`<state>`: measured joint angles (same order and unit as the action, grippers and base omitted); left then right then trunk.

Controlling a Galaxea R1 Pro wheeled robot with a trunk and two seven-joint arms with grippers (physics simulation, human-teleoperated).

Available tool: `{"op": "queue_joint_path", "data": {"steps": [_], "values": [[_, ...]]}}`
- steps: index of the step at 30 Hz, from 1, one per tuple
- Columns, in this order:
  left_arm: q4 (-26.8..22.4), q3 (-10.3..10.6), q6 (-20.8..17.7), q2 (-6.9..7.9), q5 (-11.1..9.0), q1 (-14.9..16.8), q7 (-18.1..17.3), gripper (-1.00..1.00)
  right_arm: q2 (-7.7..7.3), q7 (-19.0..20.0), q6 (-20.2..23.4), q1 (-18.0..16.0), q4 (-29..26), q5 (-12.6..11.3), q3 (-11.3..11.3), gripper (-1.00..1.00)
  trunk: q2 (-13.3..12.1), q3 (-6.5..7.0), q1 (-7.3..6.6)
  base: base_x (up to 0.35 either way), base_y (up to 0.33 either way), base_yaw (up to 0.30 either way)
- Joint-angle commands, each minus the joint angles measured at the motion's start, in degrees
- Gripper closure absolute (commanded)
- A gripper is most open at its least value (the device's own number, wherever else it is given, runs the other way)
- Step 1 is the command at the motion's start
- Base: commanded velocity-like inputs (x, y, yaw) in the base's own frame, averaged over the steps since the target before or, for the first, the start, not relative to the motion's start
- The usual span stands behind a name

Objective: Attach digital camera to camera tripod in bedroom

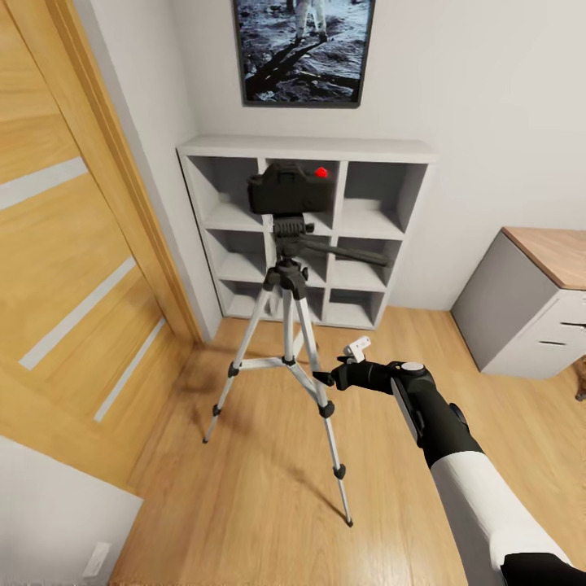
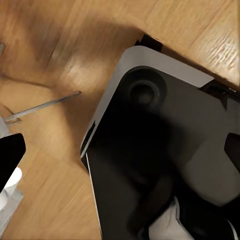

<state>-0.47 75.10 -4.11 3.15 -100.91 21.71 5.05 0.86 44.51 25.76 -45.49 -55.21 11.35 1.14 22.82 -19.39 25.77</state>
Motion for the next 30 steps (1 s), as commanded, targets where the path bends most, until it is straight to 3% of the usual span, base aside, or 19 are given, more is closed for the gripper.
{"op": "queue_joint_path", "data": {"steps": [1,20,30], "values": [[-0.05,0.48,-0.17,0.02,-0.43,0.03,0.22,-1.00,0.02,0.32,0.20,-0.04,-0.07,0.43,-0.08,-1.00,0.10,-0.09,0.01,-0.190,-0.204,0.000],[-0.05,0.48,-0.12,0.01,-0.43,0.04,0.22,-1.00,0.02,0.11,0.08,-0.04,-0.07,0.46,-0.09,-1.00,0.10,-0.09,0.01,-0.222,-0.200,0.000],[-0.05,0.48,-0.12,0.01,-0.43,0.02,0.22,-1.00,0.02,-0.05,0.08,-0.04,-0.07,0.52,-0.09,-1.00,0.10,-0.09,0.01,-0.159,-0.104,0.000]]}}
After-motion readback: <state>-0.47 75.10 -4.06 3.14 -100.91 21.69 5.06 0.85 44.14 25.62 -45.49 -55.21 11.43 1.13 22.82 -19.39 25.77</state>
